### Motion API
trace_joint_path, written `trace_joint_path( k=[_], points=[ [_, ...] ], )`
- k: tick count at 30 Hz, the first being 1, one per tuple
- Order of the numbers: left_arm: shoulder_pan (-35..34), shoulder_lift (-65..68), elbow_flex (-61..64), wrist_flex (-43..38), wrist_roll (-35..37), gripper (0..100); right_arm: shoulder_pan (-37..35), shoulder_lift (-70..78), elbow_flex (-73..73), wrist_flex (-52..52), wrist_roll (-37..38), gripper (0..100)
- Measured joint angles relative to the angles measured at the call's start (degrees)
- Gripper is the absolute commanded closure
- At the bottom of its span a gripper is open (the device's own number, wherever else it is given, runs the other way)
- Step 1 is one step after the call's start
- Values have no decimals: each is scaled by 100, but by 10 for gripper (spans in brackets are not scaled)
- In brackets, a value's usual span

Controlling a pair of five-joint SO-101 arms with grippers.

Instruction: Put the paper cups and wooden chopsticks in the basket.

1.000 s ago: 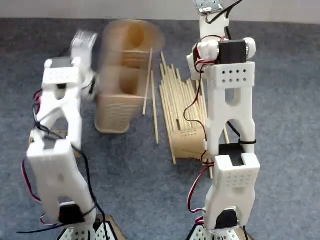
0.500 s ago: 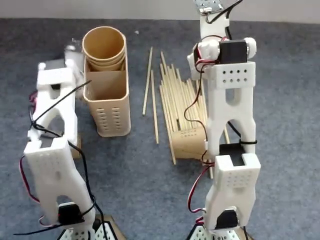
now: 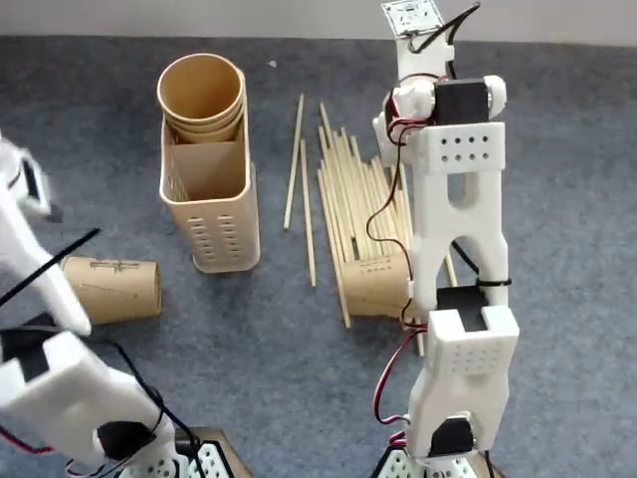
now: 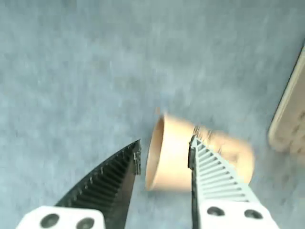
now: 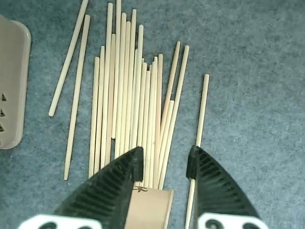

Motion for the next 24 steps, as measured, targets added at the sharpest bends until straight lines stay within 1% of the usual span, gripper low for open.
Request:
trace_joint_path(
  k=[5,11,16,21,24],
  points=[
    [-246,-527,1591,-114,-404,817,9,0,360,0,0,831],
    [-369,-598,2857,-870,-589,817,9,0,475,0,0,831],
    [-448,-765,3437,-1495,-756,817,9,0,475,0,0,831],
    [-475,-826,3604,-1609,-835,817,9,0,475,0,0,831],
    [-316,-835,3692,-1609,-862,818,0,0,475,0,0,831]
  ],
)
